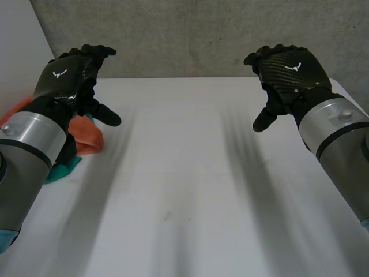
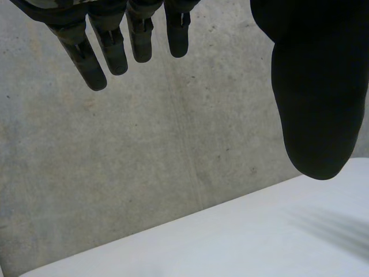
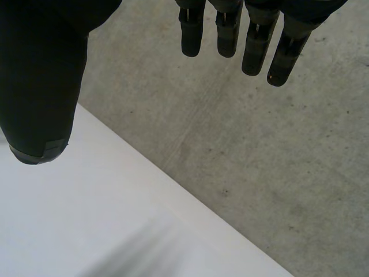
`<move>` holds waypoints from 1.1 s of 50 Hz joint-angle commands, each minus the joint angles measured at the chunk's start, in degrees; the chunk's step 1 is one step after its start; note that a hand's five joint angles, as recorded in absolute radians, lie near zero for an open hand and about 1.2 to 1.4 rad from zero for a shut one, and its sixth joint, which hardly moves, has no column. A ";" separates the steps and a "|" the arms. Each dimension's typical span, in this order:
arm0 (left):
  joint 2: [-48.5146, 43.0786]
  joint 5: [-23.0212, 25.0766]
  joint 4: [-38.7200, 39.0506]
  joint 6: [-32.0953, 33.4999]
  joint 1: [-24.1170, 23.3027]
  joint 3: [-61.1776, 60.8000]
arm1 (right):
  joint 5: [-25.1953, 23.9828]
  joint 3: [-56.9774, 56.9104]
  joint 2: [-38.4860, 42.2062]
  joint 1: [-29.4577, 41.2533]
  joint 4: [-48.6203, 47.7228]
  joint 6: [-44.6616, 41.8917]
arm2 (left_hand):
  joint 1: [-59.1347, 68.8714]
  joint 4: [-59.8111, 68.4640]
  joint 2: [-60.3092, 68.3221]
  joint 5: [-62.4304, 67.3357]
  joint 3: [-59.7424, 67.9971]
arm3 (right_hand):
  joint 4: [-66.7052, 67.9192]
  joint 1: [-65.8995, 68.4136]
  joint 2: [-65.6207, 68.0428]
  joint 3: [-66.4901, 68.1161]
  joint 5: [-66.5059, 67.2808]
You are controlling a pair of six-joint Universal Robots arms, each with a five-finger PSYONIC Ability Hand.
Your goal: Fold the laundry.
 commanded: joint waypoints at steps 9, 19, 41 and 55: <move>-7.04 3.60 -0.43 15.61 3.42 5.78 | -3.68 -1.46 3.86 -0.05 6.59 -8.59 | -0.10 -0.15 -0.19 -1.25 -0.43 | -2.90 -0.89 -1.98 -1.83 -3.23; -21.28 11.42 -0.08 30.74 13.53 12.11 | -6.22 5.83 4.04 -0.75 5.45 -9.29 | -0.27 -0.32 -0.36 -1.42 -0.60 | -2.90 -0.89 -1.98 -1.83 -3.23; -50.82 14.15 5.10 45.86 23.55 31.80 | -8.86 18.67 4.30 -1.02 -1.58 -9.38 | 26.15 26.10 26.06 25.00 25.82 | -2.90 -0.89 -1.98 -1.83 -3.23; -35.81 9.85 5.64 41.48 12.31 29.34 | -8.51 17.00 3.95 -5.59 -1.49 -9.29 | 68.67 68.63 68.58 67.53 68.34 | -2.90 -0.89 -1.98 -1.83 -3.23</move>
